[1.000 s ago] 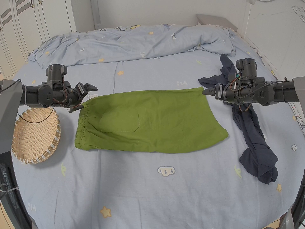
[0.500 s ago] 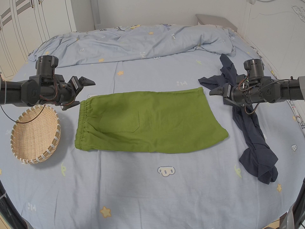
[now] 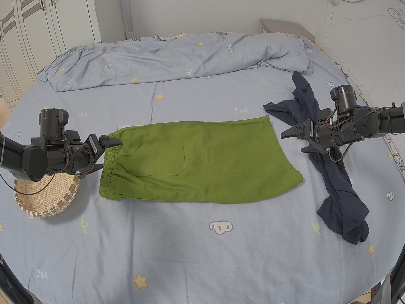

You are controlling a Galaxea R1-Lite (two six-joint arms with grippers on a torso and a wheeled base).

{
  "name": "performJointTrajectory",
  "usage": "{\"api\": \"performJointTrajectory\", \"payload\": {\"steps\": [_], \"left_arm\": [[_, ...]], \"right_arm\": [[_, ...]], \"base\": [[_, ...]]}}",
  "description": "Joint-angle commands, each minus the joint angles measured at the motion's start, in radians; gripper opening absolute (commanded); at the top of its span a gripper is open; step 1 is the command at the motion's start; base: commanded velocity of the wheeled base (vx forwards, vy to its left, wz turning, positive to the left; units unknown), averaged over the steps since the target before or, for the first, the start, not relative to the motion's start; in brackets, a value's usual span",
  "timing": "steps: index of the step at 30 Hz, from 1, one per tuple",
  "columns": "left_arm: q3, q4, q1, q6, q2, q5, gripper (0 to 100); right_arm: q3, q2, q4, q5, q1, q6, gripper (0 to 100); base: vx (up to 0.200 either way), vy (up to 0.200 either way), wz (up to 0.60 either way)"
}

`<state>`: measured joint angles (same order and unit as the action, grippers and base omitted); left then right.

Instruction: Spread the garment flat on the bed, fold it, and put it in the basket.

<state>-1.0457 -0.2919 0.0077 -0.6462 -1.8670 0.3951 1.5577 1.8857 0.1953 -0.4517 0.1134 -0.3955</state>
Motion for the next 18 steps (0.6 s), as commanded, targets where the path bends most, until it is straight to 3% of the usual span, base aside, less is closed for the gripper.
{"api": "performJointTrajectory", "payload": {"steps": [1, 7, 18], "left_arm": [[0.026, -0.026, 0.008, 0.016, -0.072, 0.002, 100], [0.026, -0.053, 0.011, 0.106, -0.123, -0.027, 100], [0.016, -0.096, 0.012, 0.109, -0.167, -0.033, 100]], "right_arm": [[-0.034, -0.017, 0.003, -0.005, 0.000, 0.003, 100], [-0.045, -0.020, 0.003, -0.005, -0.004, 0.001, 100], [-0.050, -0.020, 0.003, -0.005, -0.001, 0.003, 100]], "base": [[0.000, 0.000, 0.00], [0.000, 0.000, 0.00], [0.000, 0.000, 0.00]]}}
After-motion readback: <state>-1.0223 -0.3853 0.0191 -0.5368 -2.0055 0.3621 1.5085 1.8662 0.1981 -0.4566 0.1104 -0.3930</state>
